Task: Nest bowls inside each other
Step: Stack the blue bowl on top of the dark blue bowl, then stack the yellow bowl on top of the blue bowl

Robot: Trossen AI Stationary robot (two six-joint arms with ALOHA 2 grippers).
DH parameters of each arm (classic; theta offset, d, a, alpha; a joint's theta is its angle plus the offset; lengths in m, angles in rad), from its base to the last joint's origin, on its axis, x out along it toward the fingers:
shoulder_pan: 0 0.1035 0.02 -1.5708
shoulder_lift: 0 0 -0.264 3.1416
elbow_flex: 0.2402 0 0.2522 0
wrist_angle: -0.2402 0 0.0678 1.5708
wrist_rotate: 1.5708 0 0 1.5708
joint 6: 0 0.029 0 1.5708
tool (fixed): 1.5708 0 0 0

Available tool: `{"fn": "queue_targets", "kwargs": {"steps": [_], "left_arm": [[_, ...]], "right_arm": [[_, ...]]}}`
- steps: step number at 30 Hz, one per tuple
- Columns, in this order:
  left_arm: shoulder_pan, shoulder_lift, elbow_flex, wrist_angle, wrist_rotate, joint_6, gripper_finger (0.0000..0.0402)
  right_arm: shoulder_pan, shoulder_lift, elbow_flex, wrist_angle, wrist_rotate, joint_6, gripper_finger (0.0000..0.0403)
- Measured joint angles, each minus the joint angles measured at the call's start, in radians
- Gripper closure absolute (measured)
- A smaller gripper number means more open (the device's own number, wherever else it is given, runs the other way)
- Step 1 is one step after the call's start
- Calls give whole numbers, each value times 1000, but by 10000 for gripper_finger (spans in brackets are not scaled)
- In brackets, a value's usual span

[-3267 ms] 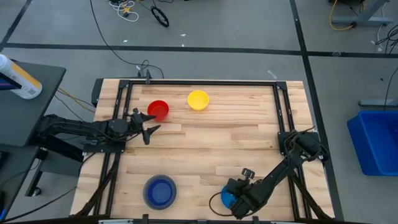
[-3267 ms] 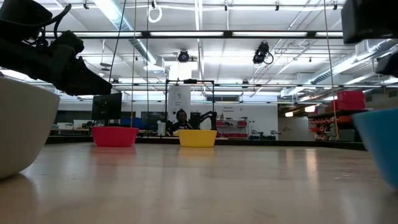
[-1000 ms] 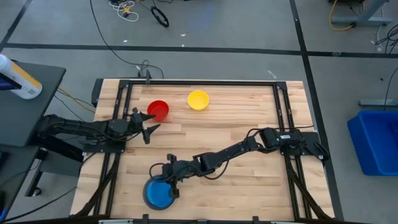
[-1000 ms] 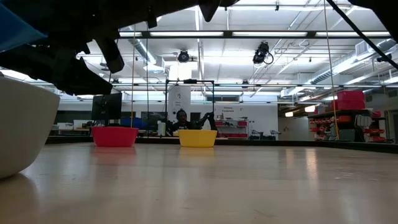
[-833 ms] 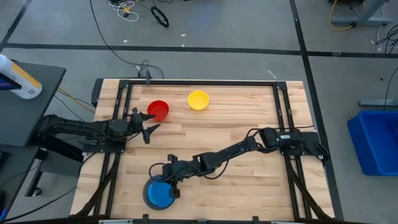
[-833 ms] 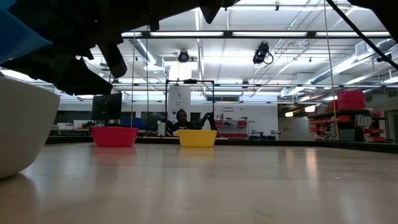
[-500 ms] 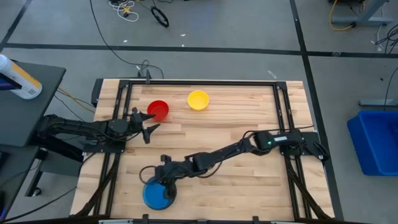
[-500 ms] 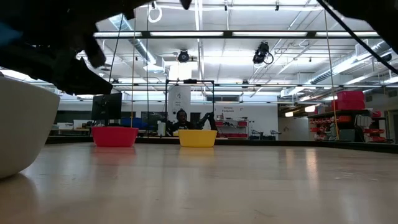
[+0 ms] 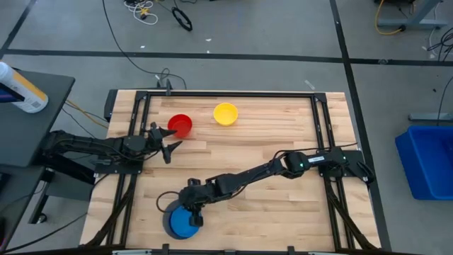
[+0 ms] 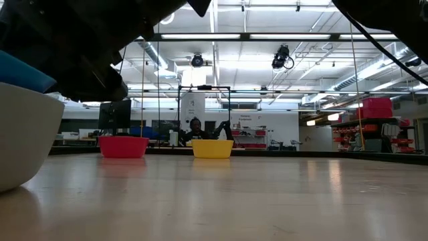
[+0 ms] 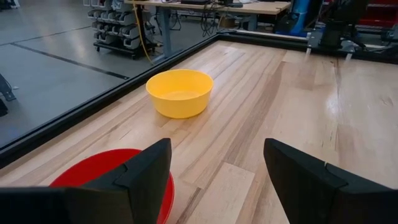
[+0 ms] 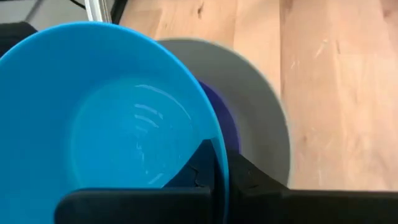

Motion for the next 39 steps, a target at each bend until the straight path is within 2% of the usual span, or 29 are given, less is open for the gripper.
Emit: {"fn": "queue_targets", "kwargs": {"steps": [3,6,16,20,23,29,35,39], "left_arm": [[0,0,0,0,0,0,139],[0,0,0,0,0,-1,139],[0,0,0,0,0,-1,139],[0,0,0,0,0,0,139],[0,0,0,0,0,0,139],[0,0,0,0,1,0,139],[0,0,0,0,1,-1,139],[0,0,0,0,1,-1,139]], "right_arm": [[1,0,0,-15,-1,-3,400],[-1,0,0,-23,-5,2,379],[-12,0,0,-16,-7,-7,218],[-16,0,0,-4,-12,-7,179],[-15,-10,0,6,7,-36,171],[8,-115,0,-39,241,-168,184],[-55,-200,2,-286,405,-216,188],[-150,-202,-2,-450,389,-217,182]]}}
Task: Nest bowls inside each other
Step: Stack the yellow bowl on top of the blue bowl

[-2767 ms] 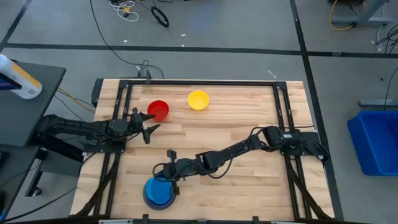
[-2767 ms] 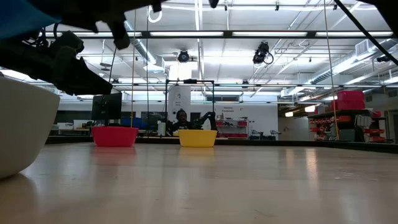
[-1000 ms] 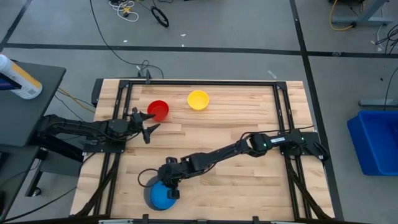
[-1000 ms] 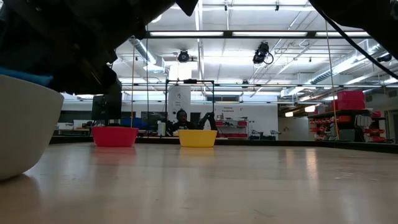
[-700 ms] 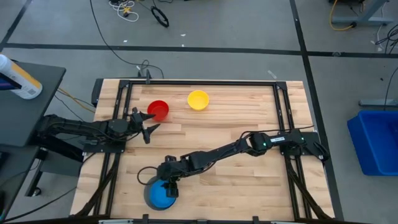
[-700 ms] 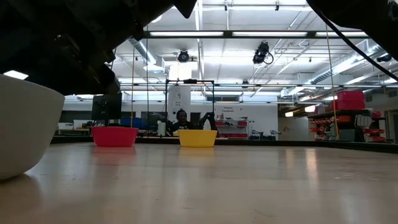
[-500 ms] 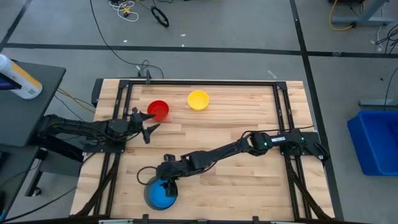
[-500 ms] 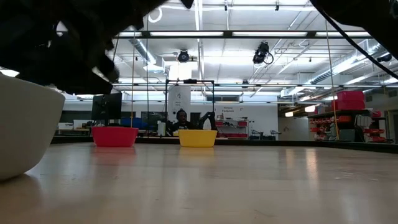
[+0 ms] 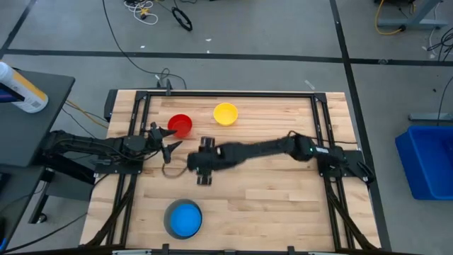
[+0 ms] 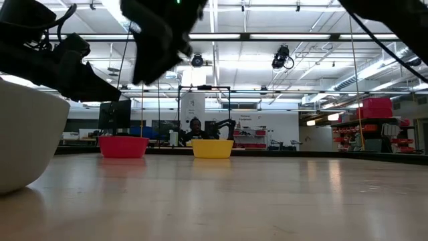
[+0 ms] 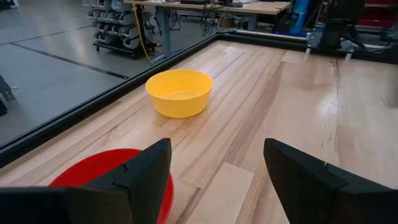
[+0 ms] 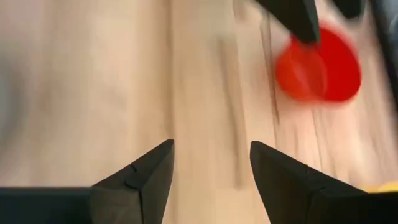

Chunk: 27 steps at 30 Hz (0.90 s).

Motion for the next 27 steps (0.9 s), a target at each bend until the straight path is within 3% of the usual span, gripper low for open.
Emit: {"fn": "queue_targets", "kwargs": {"steps": [7,21,27], "left_arm": [[0,0,0,0,0,7,139],[0,0,0,-1,0,23,139],[0,0,0,-1,-4,25,139]], "right_arm": [[-161,1,-108,40,-110,-71,188],[-417,-48,-146,-88,-139,-152,178],[-495,-53,-154,-72,-270,-162,184]]}}
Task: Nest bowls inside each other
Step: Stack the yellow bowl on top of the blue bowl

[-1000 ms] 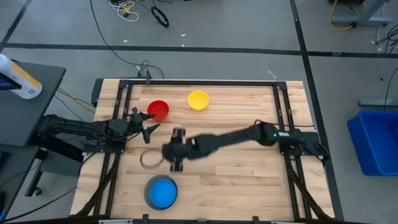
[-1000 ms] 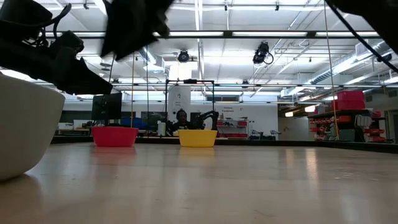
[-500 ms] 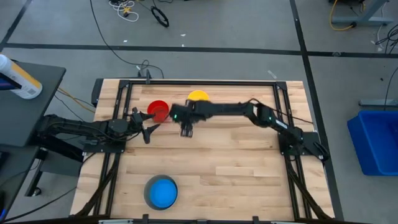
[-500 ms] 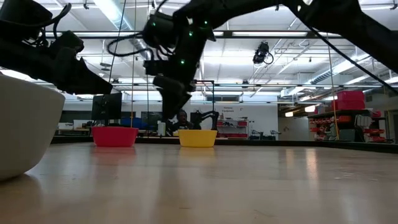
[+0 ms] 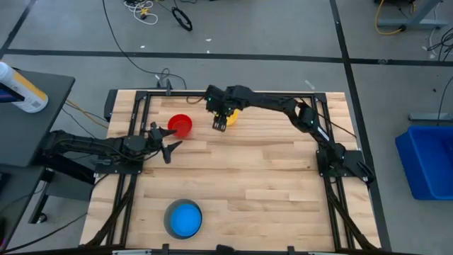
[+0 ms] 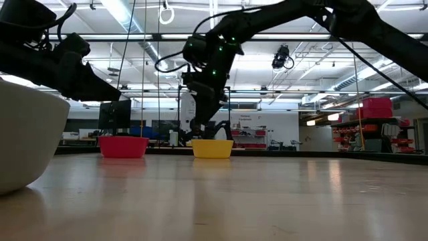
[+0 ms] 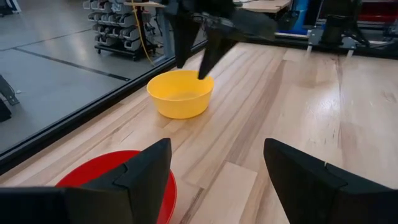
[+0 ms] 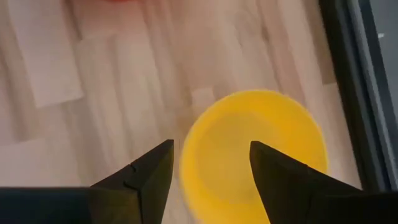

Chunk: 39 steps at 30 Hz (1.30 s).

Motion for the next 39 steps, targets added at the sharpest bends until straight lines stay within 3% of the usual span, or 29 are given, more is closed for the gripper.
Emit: {"fn": "queue_targets", "kwargs": {"steps": [7,15,18,22,24,36,39], "left_arm": [[0,0,0,0,-1,-1,139],[0,0,0,0,-19,-1,139],[0,0,0,0,-25,-1,139],[0,0,0,0,-25,-2,139],[0,0,0,0,-26,-2,139],[0,0,0,0,-27,-2,139],[0,0,0,0,-28,-2,139]], "right_arm": [[-43,0,-119,72,-109,-3,183],[-32,2,-228,120,-84,5,205],[-27,2,-227,129,-99,0,246],[-17,2,-227,124,-127,-17,363],[-1,0,-226,128,-102,-34,389],[111,-59,-227,309,-123,-57,400],[158,-112,-227,328,-76,-49,401]]}}
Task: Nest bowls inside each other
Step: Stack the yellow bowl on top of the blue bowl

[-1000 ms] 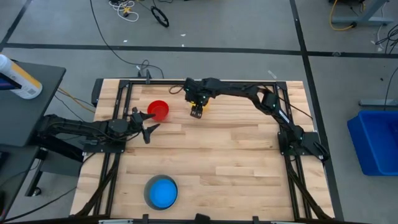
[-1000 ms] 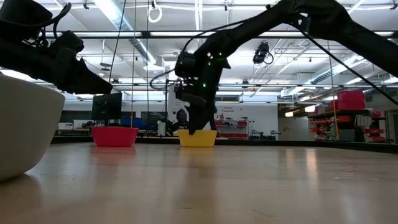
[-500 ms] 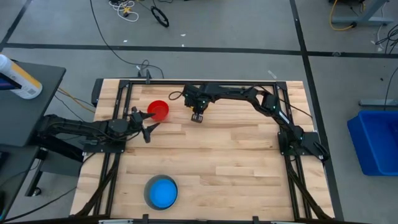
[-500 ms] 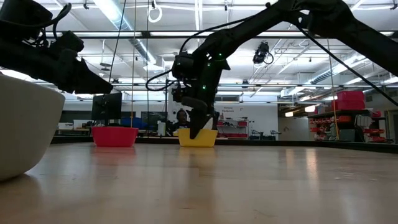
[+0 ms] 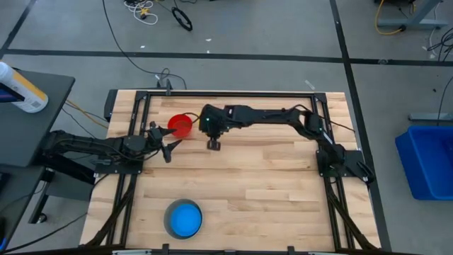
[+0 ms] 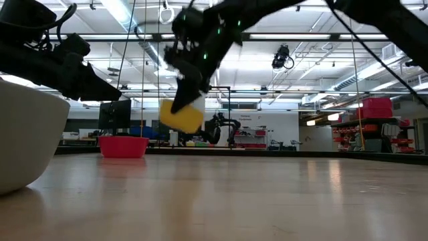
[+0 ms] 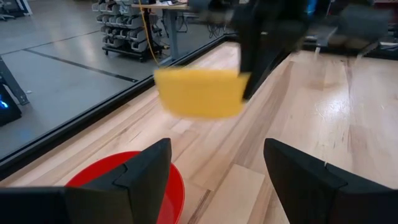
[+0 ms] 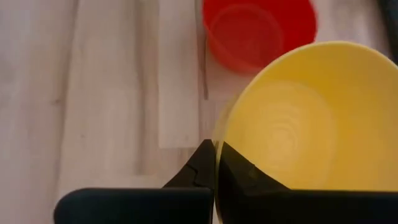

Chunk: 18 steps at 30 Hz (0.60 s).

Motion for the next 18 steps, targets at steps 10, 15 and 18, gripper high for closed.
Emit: {"fn": "queue_targets", "kwargs": {"steps": [10,15,18], "left_arm": [[0,0,0,0,0,-6,139],[0,0,0,1,0,-7,139],[0,0,0,1,0,-11,139]], "right_arm": [[311,-156,1,-36,194,70,402],[488,-155,1,72,203,154,402],[563,-132,1,160,219,203,402]]}}
